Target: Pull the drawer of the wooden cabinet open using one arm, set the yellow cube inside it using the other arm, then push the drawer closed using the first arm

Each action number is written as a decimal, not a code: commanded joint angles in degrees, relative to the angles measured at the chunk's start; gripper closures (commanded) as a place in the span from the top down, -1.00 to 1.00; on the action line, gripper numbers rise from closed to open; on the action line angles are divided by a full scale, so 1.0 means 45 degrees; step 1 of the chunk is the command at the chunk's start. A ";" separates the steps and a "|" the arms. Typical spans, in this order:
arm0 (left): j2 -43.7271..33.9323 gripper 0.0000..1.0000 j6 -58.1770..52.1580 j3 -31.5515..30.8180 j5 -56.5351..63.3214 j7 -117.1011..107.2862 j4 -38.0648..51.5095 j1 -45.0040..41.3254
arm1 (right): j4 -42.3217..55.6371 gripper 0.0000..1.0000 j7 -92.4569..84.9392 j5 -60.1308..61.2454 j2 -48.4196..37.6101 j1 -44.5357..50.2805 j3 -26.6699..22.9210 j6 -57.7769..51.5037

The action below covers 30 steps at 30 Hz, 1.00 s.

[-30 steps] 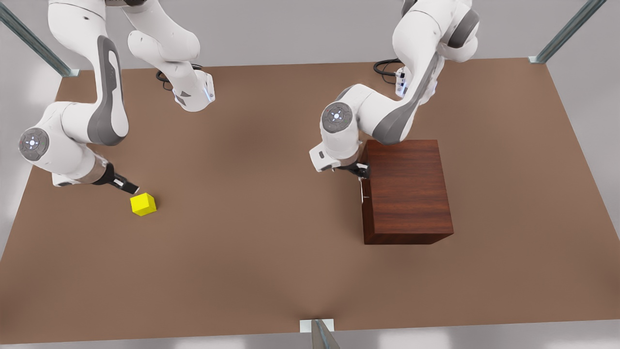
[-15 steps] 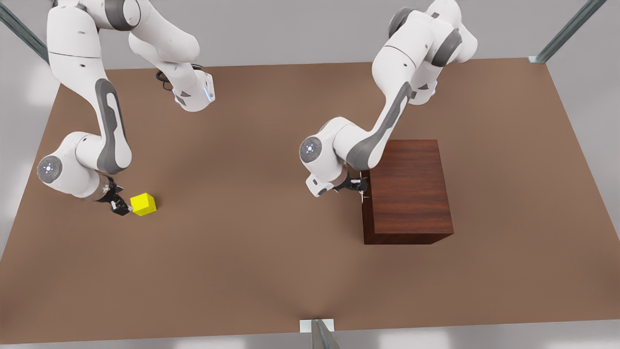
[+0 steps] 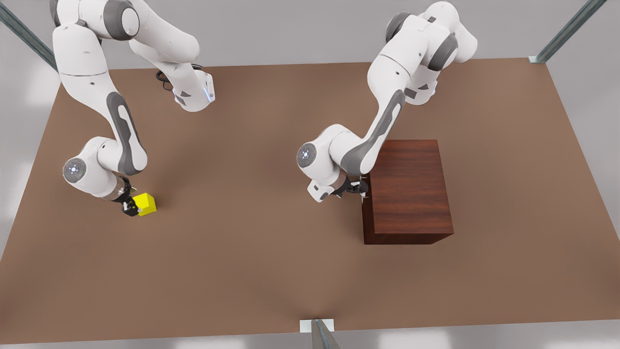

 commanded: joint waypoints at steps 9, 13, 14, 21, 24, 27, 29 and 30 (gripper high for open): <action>0.0225 1.00 0.0959 0.0002 -0.0373 -0.1667 0.0015 0.0039 | -0.0256 1.00 0.1330 -0.0259 0.0925 0.0058 0.0021 0.1285; 0.0264 1.00 0.1115 -0.0018 -0.0393 -0.1764 0.0073 0.0000 | -0.0138 1.00 0.1388 -0.0493 0.1237 0.0038 0.0021 0.1597; 0.0302 1.00 0.1174 -0.0018 -0.0393 -0.1842 0.0073 0.0000 | -0.0099 1.00 0.1467 -0.0474 0.1315 0.0077 0.0021 0.1617; 0.0381 1.00 0.1115 0.0040 0.0232 -0.2116 0.0073 -0.0527 | 0.0037 1.00 0.1486 -0.0493 0.1511 -0.0001 0.0060 0.1832; 0.0381 1.00 0.1096 0.0041 0.0466 -0.2292 0.0073 -0.0703 | 0.0037 1.00 0.1486 -0.0513 0.1491 -0.0020 0.0060 0.1832; 0.0361 1.00 0.1037 0.0041 0.0447 -0.2350 0.0073 -0.0820 | 0.0018 1.00 0.1506 -0.0513 0.1491 -0.0059 0.0060 0.1812; 0.0361 1.00 0.1037 0.0041 0.0427 -0.2468 0.0054 -0.0937 | -0.0001 0.97 0.1506 -0.0513 0.1472 -0.0138 0.0060 0.1812; 0.0361 1.00 0.1018 0.0041 0.0427 -0.2468 0.0034 -0.0957 | -0.0002 0.96 0.1506 -0.0513 0.1472 -0.0138 0.0060 0.1812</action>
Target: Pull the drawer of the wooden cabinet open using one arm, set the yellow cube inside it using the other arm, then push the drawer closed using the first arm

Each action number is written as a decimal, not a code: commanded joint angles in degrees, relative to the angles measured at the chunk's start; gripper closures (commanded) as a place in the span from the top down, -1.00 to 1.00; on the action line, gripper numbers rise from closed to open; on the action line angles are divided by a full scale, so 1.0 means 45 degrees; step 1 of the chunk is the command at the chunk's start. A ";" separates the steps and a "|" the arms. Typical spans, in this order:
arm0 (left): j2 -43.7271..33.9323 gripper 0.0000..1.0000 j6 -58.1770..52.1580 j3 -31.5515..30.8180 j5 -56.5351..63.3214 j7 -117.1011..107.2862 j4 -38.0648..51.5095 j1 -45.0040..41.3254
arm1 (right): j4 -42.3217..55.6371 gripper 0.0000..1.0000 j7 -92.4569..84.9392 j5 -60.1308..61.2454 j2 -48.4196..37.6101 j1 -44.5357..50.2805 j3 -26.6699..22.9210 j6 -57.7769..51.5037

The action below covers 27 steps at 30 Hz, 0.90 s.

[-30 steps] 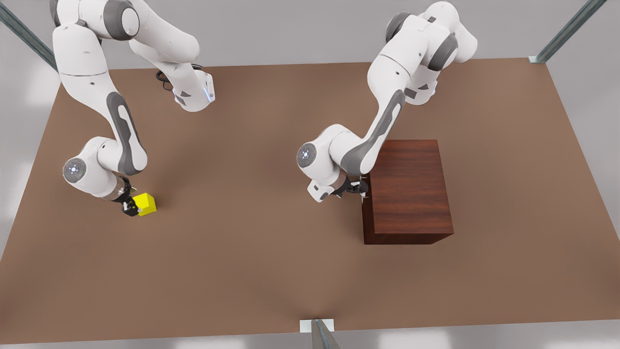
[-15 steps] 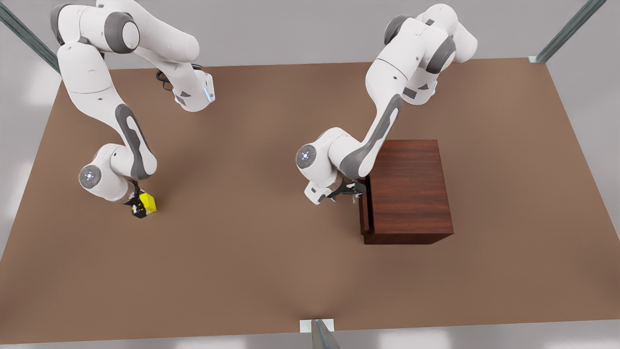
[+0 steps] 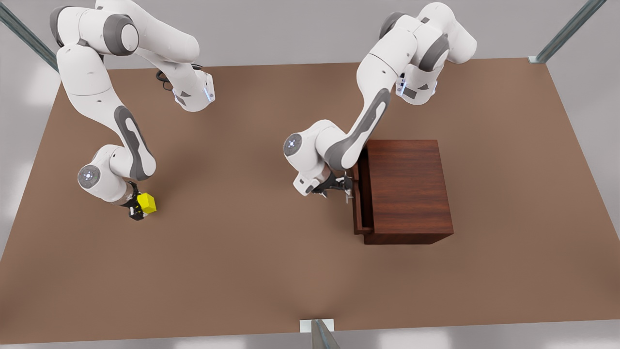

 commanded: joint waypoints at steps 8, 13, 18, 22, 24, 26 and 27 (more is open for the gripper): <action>-0.0018 1.00 -0.0056 -0.0021 -0.0037 -0.1315 -0.0023 -0.0160 | -0.0001 0.72 0.0551 -0.0012 -0.0052 -0.0040 0.0019 0.0042; -0.0018 1.00 -0.0056 -0.0021 -0.0076 -0.1530 -0.0081 -0.0238 | -0.0001 0.55 0.0707 -0.0168 -0.0111 -0.0059 0.0019 0.0023; -0.0018 1.00 -0.0056 -0.0040 -0.0193 -0.2077 -0.0199 -0.0413 | -0.0001 0.39 0.0883 -0.0168 -0.0287 -0.0059 0.0019 -0.0075; -0.0037 1.00 -0.0056 -0.0060 -0.0311 -0.2272 -0.0120 -0.0609 | 0.0038 0.38 0.0883 -0.0071 -0.0813 0.0018 0.0019 -0.0445; -0.0037 1.00 -0.0056 -0.0060 -0.0311 -0.2370 -0.0101 -0.0609 | 0.0272 0.38 0.1040 -0.0032 -0.1223 0.0077 0.0136 -0.1109; -0.0018 1.00 -0.0037 -0.0060 -0.0311 -0.2370 -0.0081 -0.0609 | 0.0838 0.37 0.1313 -0.0032 -0.1693 0.0058 0.0214 -0.2163; -0.0018 1.00 -0.0037 -0.0060 -0.0311 -0.2390 -0.0042 -0.0609 | 0.1307 0.37 0.1371 -0.0032 -0.1712 0.0077 0.0351 -0.2789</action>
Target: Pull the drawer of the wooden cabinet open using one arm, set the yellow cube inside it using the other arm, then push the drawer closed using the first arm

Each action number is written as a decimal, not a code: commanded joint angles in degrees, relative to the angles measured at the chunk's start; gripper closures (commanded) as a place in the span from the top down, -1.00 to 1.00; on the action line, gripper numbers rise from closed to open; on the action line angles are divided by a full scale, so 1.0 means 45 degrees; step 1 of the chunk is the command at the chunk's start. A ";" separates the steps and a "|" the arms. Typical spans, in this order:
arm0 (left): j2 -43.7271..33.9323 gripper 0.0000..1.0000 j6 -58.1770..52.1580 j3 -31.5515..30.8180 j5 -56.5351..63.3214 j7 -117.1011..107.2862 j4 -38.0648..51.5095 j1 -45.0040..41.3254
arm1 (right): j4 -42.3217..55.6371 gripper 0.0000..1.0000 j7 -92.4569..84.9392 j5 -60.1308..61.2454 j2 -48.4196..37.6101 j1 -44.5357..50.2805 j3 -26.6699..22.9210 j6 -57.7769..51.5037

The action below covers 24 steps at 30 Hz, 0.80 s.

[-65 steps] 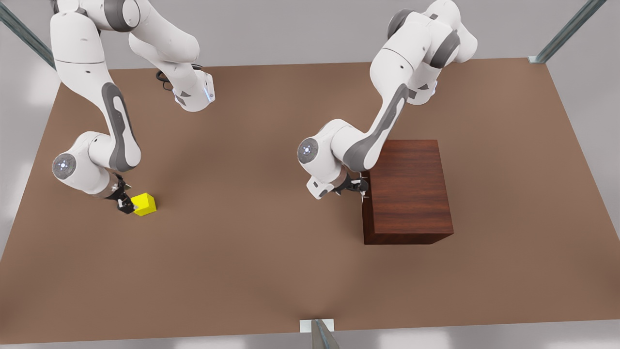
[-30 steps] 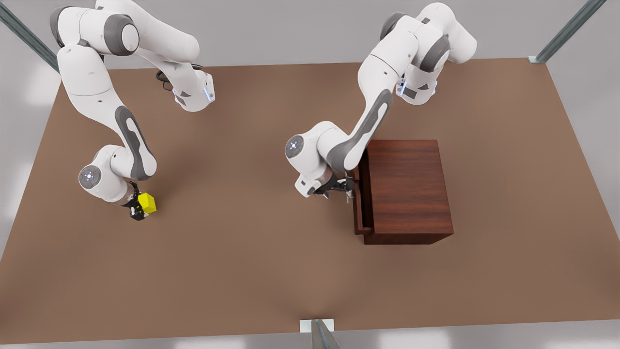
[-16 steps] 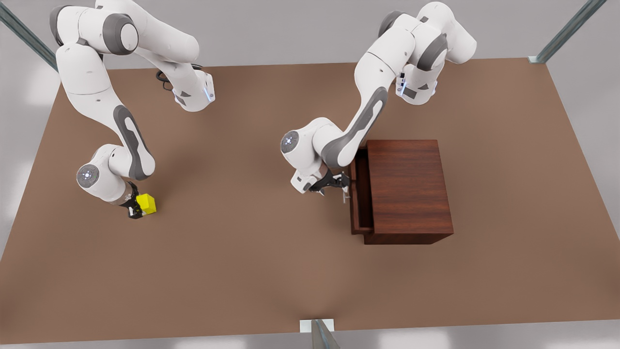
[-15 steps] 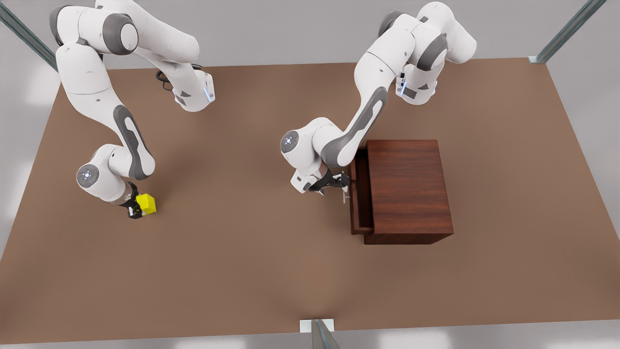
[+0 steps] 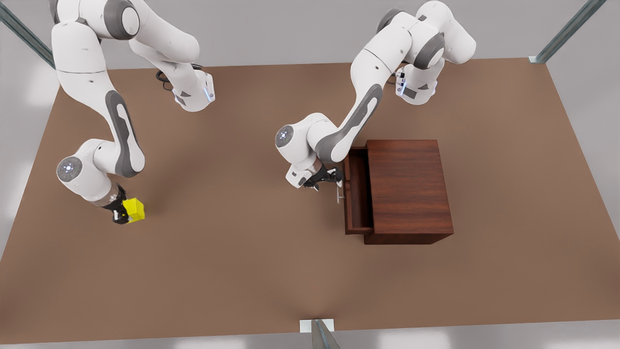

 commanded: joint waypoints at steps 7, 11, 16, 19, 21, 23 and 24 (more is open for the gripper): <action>-0.0012 1.00 0.0094 -0.0021 -0.0111 -0.1274 0.0065 -0.0121 | 0.3572 0.37 0.1003 -0.0015 -0.0456 0.0196 0.0433 -0.6065; 0.0027 1.00 0.0152 -0.0021 -0.0189 -0.1489 0.0143 -0.0199 | 0.4784 0.37 0.1139 0.0005 -0.0320 0.0411 0.0433 -0.7199; 0.0125 1.00 0.0211 -0.0118 -0.0209 -0.1938 0.0357 -0.0277 | 0.5468 0.38 0.1530 0.0005 -0.0144 0.0586 0.0433 -0.7707; 0.0183 1.00 0.0211 -0.0255 -0.0208 -0.2173 0.0436 -0.0297 | 0.5604 0.39 0.1764 -0.0015 -0.0144 0.0684 0.0453 -0.7981; 0.0183 1.00 0.0211 -0.0275 -0.0209 -0.2270 0.0436 -0.0336 | 0.5605 0.38 0.1804 -0.0015 -0.0144 0.0781 0.0453 -0.7981; 0.0183 1.00 0.0191 -0.0275 -0.0189 -0.2310 0.0416 -0.0375 | 0.5643 0.37 0.1804 0.0005 -0.0144 0.0782 0.0453 -0.7981; 0.0144 1.00 0.0074 -0.0275 -0.0189 -0.2290 0.0416 -0.0375 | 0.5663 0.37 0.1804 0.0005 -0.0144 0.0782 0.0453 -0.7981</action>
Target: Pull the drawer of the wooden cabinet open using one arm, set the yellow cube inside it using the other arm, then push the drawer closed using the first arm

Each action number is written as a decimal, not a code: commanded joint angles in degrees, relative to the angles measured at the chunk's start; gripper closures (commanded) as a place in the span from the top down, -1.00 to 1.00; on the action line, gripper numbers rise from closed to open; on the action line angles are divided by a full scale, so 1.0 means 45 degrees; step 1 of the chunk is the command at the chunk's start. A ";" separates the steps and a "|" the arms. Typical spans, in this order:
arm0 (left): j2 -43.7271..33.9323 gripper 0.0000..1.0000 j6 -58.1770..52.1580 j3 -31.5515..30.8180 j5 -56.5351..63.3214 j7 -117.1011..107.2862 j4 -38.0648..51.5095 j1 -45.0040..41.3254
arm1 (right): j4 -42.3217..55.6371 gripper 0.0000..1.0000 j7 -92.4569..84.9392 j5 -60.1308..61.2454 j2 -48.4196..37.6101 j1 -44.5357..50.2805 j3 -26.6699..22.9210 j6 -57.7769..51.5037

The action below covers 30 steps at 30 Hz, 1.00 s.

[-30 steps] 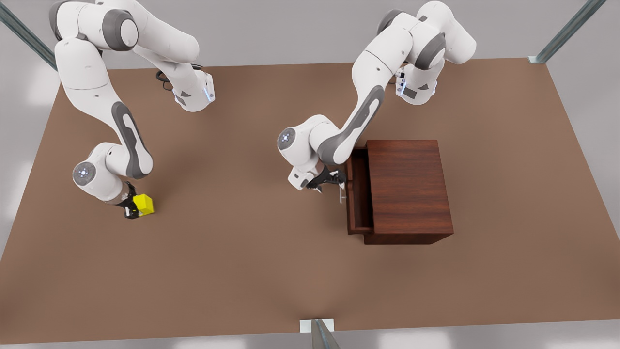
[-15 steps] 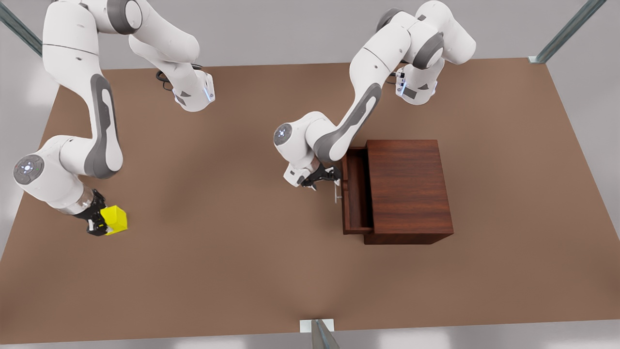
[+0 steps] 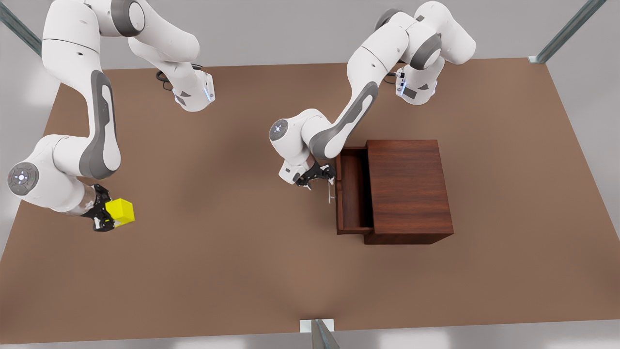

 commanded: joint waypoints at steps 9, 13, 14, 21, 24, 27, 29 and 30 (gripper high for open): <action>-0.2053 1.00 -0.3393 -0.0401 -0.0797 0.0588 -0.0011 -0.0123 | 0.0275 0.37 0.2568 -0.0029 0.0007 0.0955 0.0001 -0.0655; -0.4200 1.00 -0.4916 -0.0167 -0.2690 0.4080 -0.0031 0.1378 | 0.0392 0.37 0.4051 0.0010 0.0007 0.1833 -0.0019 -0.0713; -0.5353 1.00 -0.5288 -0.0147 -0.3511 0.7789 -0.0089 0.3018 | 0.0509 0.37 0.5047 0.0010 0.0026 0.2341 -0.0019 -0.0811; -0.7835 1.00 -0.3590 0.0048 -0.6520 1.4593 -0.2472 0.9623 | 0.2149 0.36 1.2077 0.1455 0.0924 0.5915 0.0001 -0.1123; -0.7777 1.00 -0.2926 0.0107 -0.6774 1.4846 -0.2648 0.9857 | 0.3653 0.36 1.5321 0.1943 0.1686 0.7400 0.0020 -0.1358; -0.7503 1.00 -0.2906 0.0087 -0.6559 1.4827 -0.2277 0.9896 | 0.5723 0.36 1.8348 0.1983 0.2877 0.8884 0.0020 -0.1768; -0.6664 1.00 -0.4487 0.0087 -0.6540 1.4691 -0.0677 0.9916 | 0.6564 0.36 2.0008 0.1983 0.3366 0.9529 0.0001 -0.1632; -0.6644 1.00 -0.4527 0.0087 -0.6520 1.4593 -0.0656 0.9916 | 0.6954 0.36 2.0614 0.1983 0.3600 0.9802 0.0020 -0.1553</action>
